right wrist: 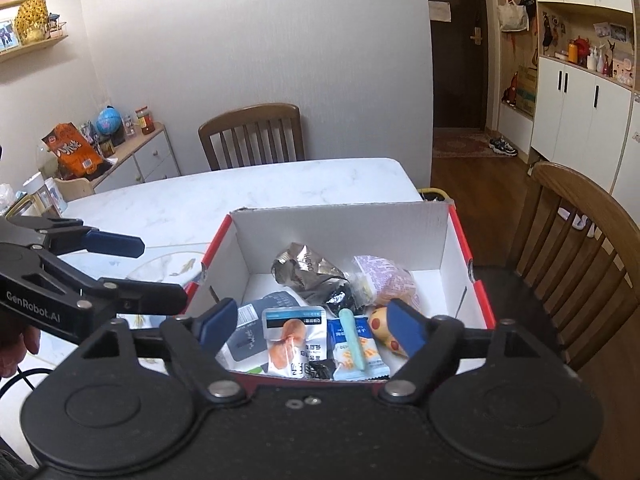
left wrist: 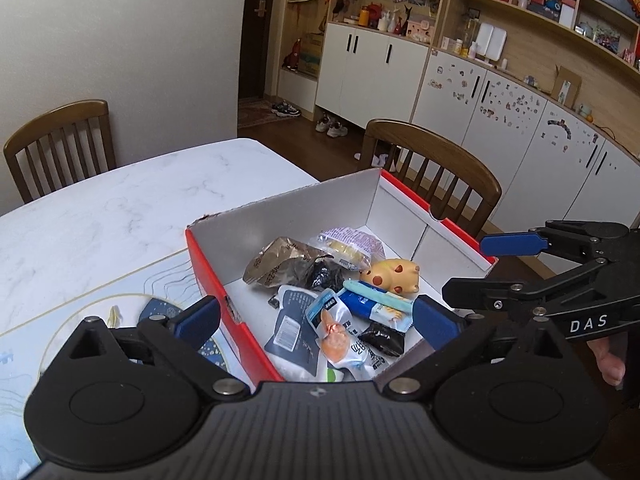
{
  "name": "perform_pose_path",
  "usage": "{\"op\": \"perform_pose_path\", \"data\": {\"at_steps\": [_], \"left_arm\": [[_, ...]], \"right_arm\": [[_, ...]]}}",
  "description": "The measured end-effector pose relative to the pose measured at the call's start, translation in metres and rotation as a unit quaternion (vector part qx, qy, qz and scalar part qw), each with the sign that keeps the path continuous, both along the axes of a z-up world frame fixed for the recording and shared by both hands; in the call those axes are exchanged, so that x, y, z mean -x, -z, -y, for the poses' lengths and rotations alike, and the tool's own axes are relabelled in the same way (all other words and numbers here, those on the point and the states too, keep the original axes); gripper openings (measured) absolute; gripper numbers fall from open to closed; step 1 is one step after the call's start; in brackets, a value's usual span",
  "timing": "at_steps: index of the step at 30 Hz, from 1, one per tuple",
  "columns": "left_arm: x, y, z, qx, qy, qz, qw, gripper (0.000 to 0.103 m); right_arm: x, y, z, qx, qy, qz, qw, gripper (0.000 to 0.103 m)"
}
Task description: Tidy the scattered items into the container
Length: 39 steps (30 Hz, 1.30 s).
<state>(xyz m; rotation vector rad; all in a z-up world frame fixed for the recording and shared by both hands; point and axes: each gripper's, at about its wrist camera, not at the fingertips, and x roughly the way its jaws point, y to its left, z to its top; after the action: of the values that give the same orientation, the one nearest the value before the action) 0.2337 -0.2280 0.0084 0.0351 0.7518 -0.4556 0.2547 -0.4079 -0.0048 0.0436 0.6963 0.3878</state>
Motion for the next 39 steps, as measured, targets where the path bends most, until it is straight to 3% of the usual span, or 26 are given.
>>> {"op": "perform_pose_path", "data": {"at_steps": [17, 39], "left_arm": [[0.03, 0.003, -0.008, 0.003, -0.003, 0.016, 0.9999, 0.103], [0.047, 0.013, -0.01, -0.001, -0.012, -0.017, 0.9998, 0.103]], "right_arm": [[0.023, 0.005, -0.006, 0.003, 0.023, 0.012, 1.0, 0.089], [0.037, 0.006, -0.017, 0.001, 0.018, -0.004, 1.0, 0.089]]}}
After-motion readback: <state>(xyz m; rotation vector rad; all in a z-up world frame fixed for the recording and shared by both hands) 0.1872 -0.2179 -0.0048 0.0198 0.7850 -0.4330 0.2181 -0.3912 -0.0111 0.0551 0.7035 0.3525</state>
